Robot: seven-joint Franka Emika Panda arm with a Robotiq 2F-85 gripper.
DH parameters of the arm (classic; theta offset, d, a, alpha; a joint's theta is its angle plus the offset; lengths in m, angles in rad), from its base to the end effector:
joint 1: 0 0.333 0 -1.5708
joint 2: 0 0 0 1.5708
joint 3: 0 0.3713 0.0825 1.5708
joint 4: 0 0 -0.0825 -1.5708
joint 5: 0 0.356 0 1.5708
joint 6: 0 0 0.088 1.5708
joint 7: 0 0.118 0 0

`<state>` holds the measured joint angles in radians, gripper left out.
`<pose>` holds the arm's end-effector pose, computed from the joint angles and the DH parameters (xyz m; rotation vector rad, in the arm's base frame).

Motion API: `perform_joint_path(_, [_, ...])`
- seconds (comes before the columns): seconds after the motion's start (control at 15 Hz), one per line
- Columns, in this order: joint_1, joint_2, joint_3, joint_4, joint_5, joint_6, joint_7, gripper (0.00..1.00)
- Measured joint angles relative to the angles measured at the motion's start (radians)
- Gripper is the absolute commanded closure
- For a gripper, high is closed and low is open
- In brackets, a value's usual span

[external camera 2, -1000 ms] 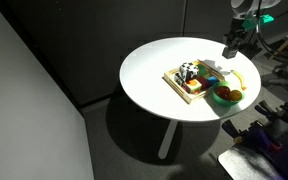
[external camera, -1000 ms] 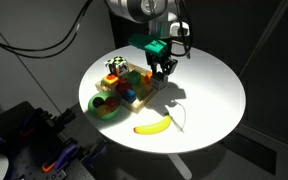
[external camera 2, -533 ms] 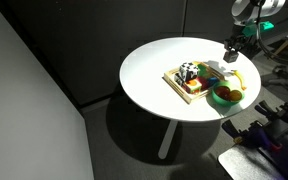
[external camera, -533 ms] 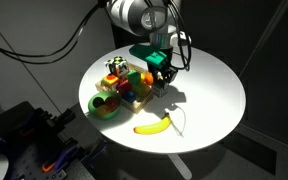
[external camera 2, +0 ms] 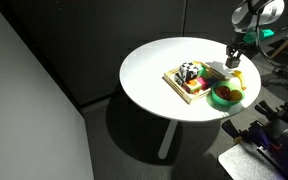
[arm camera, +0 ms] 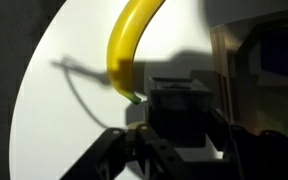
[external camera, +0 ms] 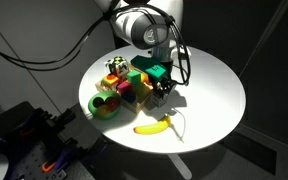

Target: Pick up the gray block and put it on the table

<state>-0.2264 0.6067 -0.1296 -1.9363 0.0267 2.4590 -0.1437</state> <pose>0.5894 -0.2125 0.2212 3.0834 -0.3307 -0.1406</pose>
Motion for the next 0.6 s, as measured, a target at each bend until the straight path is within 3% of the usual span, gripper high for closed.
perform_joint_path(0.27, [-0.007,0.028,0.0,0.008,0.0,0.031,-0.001,0.71])
perform_joint_path(0.33, [-0.008,0.035,0.0,0.012,0.0,0.035,-0.001,0.21])
perform_joint_path(0.4, [-0.009,0.041,0.0,0.017,0.0,0.036,-0.001,0.2])
perform_joint_path(0.6, [-0.009,0.055,0.0,0.03,0.0,0.036,-0.001,0.01])
